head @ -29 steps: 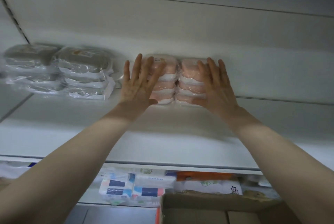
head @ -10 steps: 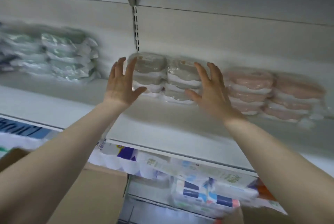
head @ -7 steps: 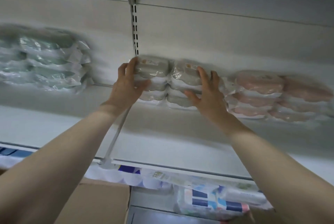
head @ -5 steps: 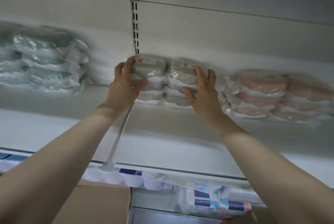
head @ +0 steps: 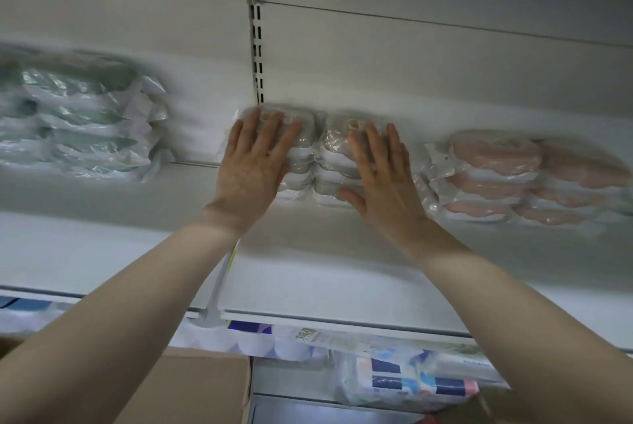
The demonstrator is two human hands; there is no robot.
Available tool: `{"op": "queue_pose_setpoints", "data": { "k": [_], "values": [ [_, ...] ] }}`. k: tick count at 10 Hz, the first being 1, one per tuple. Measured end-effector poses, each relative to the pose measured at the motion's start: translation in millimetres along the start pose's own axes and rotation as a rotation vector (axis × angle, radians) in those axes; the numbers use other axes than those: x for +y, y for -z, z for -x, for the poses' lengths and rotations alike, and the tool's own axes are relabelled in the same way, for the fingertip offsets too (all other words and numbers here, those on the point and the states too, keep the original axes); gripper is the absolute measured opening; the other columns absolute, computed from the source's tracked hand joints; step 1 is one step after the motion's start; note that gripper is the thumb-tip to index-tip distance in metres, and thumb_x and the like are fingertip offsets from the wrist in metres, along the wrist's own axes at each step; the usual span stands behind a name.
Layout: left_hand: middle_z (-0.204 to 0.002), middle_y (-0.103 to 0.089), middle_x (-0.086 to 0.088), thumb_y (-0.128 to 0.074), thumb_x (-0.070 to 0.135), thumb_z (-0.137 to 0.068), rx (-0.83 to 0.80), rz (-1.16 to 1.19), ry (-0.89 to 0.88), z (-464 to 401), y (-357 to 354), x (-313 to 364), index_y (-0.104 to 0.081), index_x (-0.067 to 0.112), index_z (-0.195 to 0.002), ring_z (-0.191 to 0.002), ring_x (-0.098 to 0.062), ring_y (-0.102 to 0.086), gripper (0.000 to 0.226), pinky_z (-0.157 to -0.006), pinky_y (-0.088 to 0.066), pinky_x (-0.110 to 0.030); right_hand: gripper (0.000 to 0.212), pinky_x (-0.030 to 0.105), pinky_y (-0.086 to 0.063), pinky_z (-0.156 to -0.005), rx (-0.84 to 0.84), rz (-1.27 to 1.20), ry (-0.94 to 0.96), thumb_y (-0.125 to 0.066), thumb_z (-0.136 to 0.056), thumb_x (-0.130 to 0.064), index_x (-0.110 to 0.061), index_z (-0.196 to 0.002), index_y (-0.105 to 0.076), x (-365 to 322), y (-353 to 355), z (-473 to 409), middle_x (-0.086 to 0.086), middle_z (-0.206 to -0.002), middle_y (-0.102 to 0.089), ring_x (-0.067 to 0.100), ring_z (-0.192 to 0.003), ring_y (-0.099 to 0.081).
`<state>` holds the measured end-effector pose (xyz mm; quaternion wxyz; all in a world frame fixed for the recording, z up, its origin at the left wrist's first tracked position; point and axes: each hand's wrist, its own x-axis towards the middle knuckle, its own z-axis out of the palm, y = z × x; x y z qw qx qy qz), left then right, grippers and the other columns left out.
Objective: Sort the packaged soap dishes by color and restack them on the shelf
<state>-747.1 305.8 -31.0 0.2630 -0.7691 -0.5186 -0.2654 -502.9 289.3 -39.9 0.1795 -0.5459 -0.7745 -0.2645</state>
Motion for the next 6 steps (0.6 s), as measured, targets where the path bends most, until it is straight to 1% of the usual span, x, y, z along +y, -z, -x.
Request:
{"op": "queue_pose_setpoints", "data": {
  "k": [1,2,3,4,5,6],
  "values": [
    [-0.146,-0.041,-0.012,-0.063,0.023,-0.089,-0.012,-0.026,0.000,-6.0,-3.7,0.0,-0.026,0.025,-0.146,-0.136,-0.043,-0.032,0.068,-0.114,-0.024,-0.053,0.105,0.059,-0.024,-0.112,-0.022,0.046,-0.010,-0.071,-0.080,-0.048,-0.014,-0.156,-0.008,0.0,-4.5,-7.5,0.014,-0.160,-0.017,0.048,-0.142,-0.019],
    [-0.143,-0.044,-0.012,-0.065,0.022,-0.087,0.003,-0.030,-0.010,-10.1,-9.1,-1.0,-0.028,0.025,-0.145,-0.134,-0.044,-0.034,0.069,-0.113,-0.026,-0.054,0.107,0.060,-0.026,-0.110,-0.012,0.078,-0.023,-0.073,-0.076,-0.050,-0.013,-0.156,-0.011,-2.1,-10.5,-12.6,0.016,-0.157,-0.023,0.049,-0.139,-0.025],
    [-0.144,-0.043,-0.012,-0.063,0.023,-0.088,-0.028,-0.046,0.002,-9.8,-8.8,-1.0,-0.027,0.026,-0.146,-0.135,-0.044,-0.033,0.069,-0.114,-0.025,-0.054,0.109,0.060,-0.029,-0.109,-0.011,0.090,-0.030,-0.077,-0.073,-0.049,-0.012,-0.155,-0.015,-4.2,-7.5,-13.8,0.017,-0.153,-0.028,0.049,-0.136,-0.030],
    [-0.147,-0.040,-0.011,-0.061,0.025,-0.090,-0.086,-0.041,0.005,-12.3,-1.8,2.0,-0.027,0.025,-0.148,-0.137,-0.043,-0.029,0.067,-0.115,-0.022,-0.053,0.109,0.061,-0.033,-0.105,-0.051,0.065,-0.042,-0.079,-0.071,-0.048,-0.014,-0.154,-0.018,-2.9,-1.9,-14.1,0.014,-0.152,-0.031,0.046,-0.135,-0.033],
    [-0.148,-0.039,-0.012,-0.067,0.025,-0.086,-0.109,-0.030,0.008,-5.6,16.9,8.0,-0.033,0.022,-0.149,-0.140,-0.043,-0.026,0.071,-0.115,-0.021,-0.054,0.102,0.065,-0.030,-0.105,-0.078,0.069,-0.024,-0.075,-0.076,-0.049,-0.018,-0.154,-0.018,-3.3,14.4,-10.7,0.012,-0.153,-0.031,0.042,-0.137,-0.032],
    [-0.151,-0.037,-0.012,-0.068,0.024,-0.086,-0.099,0.027,0.034,-1.2,36.7,17.2,-0.032,0.020,-0.150,-0.143,-0.040,-0.023,0.074,-0.118,-0.017,-0.050,0.090,0.063,-0.022,-0.110,-0.097,0.023,0.007,-0.069,-0.083,-0.046,-0.017,-0.154,-0.021,0.8,35.6,-7.0,0.012,-0.155,-0.028,0.041,-0.139,-0.029]
  ]
}}
